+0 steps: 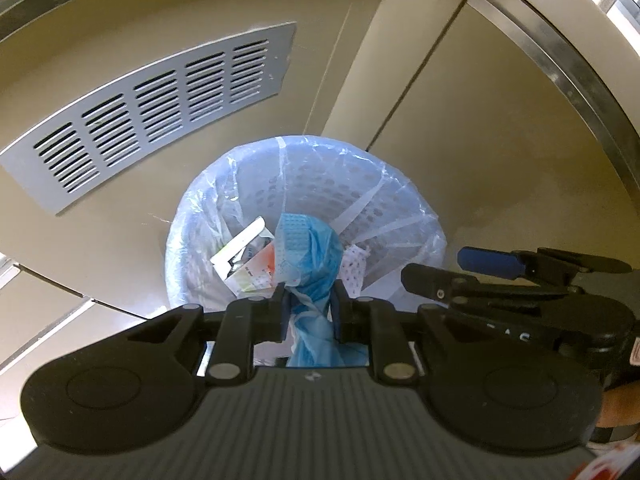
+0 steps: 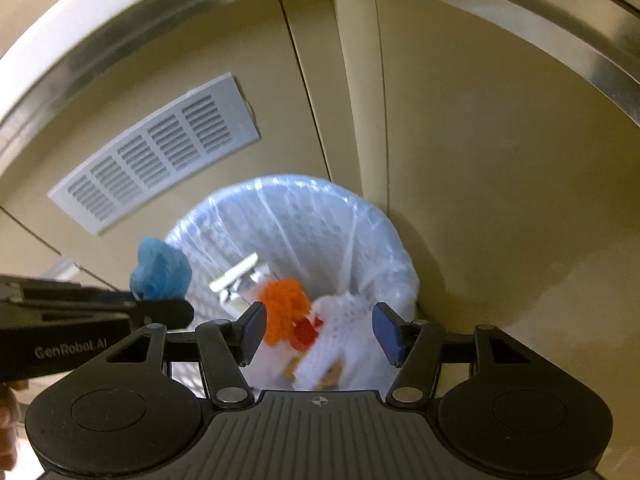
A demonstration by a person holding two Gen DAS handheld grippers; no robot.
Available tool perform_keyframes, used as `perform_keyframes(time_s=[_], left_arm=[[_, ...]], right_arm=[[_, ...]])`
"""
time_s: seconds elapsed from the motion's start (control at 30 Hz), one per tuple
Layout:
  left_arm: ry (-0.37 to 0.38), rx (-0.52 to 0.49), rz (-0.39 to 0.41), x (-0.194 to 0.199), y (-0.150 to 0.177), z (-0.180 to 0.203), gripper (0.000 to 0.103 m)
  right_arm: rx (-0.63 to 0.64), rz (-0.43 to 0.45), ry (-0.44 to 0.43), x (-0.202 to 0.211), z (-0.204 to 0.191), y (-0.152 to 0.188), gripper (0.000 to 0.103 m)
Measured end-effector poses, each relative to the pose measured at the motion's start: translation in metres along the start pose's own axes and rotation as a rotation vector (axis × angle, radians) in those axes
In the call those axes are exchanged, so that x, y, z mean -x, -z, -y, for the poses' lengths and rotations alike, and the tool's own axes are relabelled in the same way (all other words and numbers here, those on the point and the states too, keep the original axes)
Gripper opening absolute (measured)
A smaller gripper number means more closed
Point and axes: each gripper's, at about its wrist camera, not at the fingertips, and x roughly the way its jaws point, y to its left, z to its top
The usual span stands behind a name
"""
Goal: Collect trash
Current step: 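Open the right tool to drop the scrubber while the left tool releases the mask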
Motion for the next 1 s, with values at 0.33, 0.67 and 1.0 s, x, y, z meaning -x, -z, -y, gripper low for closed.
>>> perform_keyframes(time_s=[0.33, 0.67, 1.0], left_arm=[[0.011, 0.008, -0.016, -0.001, 0.001, 0.003, 0.049], [-0.026, 0.006, -0.005, 0.011, 0.002, 0.005, 0.049], [-0.065, 0.033, 0.028, 0.034, 0.004, 0.006, 0.049]], right_arm=[[-0.023, -0.012, 0.005, 0.006, 0.005, 0.006, 0.059], [-0.004, -0.009, -0.022, 0.016, 0.001, 0.005, 0.059], [0.026, 0.007, -0.053, 0.031, -0.012, 0.003, 0.059]])
